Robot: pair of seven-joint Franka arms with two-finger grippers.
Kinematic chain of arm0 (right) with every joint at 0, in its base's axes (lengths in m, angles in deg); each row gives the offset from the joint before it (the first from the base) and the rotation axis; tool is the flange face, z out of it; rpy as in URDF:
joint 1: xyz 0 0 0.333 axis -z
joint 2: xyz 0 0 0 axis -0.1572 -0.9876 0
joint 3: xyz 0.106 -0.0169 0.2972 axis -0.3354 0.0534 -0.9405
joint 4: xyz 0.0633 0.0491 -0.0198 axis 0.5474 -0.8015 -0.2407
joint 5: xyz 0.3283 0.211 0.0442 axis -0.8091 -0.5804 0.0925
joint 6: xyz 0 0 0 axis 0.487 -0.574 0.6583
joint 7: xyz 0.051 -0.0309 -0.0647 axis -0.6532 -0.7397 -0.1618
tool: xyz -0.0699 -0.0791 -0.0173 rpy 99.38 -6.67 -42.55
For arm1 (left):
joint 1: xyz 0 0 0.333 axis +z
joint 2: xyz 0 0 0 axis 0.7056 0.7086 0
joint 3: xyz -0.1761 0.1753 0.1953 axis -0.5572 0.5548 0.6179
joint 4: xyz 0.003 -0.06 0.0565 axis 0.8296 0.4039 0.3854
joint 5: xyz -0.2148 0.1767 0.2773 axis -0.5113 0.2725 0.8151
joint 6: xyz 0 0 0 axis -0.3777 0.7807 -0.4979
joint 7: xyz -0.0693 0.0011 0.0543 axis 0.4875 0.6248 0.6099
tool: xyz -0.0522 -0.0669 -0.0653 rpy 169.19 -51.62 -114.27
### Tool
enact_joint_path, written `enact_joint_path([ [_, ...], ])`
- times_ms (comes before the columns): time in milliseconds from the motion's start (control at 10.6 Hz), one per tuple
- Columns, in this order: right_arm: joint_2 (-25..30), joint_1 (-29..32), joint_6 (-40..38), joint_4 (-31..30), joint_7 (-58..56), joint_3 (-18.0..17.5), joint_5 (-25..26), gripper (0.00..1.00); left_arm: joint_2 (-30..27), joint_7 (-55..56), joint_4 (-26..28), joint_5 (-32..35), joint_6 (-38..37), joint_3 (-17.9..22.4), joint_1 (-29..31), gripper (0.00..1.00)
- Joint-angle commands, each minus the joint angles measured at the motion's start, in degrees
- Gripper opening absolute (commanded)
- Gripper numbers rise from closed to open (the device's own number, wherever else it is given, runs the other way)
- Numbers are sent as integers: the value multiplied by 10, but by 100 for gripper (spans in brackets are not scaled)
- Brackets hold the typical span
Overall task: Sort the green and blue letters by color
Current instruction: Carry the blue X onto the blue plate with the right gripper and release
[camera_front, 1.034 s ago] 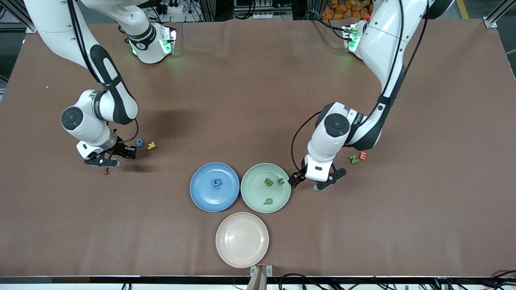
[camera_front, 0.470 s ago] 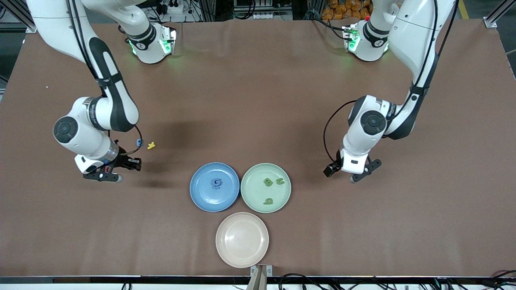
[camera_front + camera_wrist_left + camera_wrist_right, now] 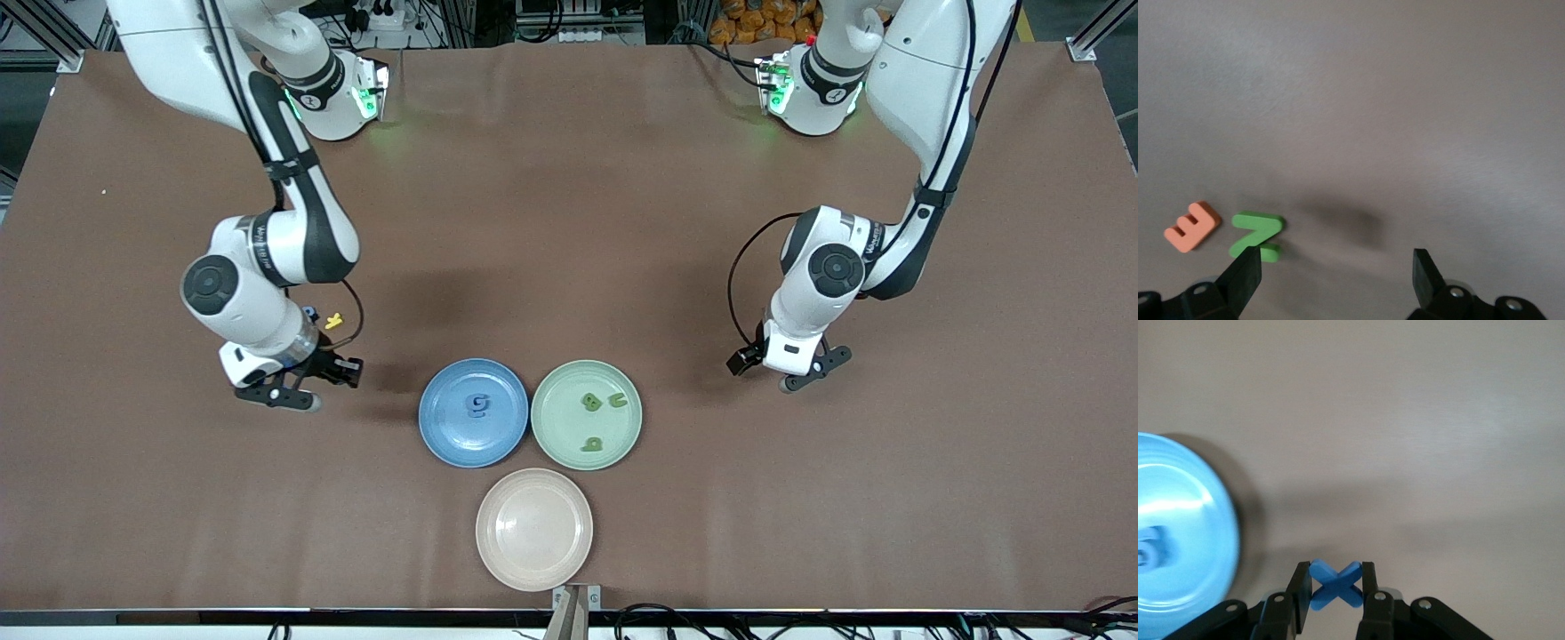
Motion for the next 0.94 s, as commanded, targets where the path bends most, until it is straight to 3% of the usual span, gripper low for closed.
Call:
enact_joint_path([
  [0, -55, -43, -8, 75, 58, 2, -7, 11, -23, -37, 68, 17, 57, -7, 32, 100],
  [188, -85, -64, -8, 113, 81, 2, -8, 11, -26, -70, 107, 17, 122, -7, 47, 100],
  [658, -129, -74, -6, 171, 103, -29, -8, 12, -25, -107, 108, 17, 122, -7, 54, 100],
  [752, -134, -74, -6, 180, 105, -34, -8, 15, -26, -108, 108, 17, 121, -6, 54, 100],
  [846, -137, -74, -6, 182, 106, -35, -8, 33, -26, -108, 108, 17, 120, -5, 54, 100],
])
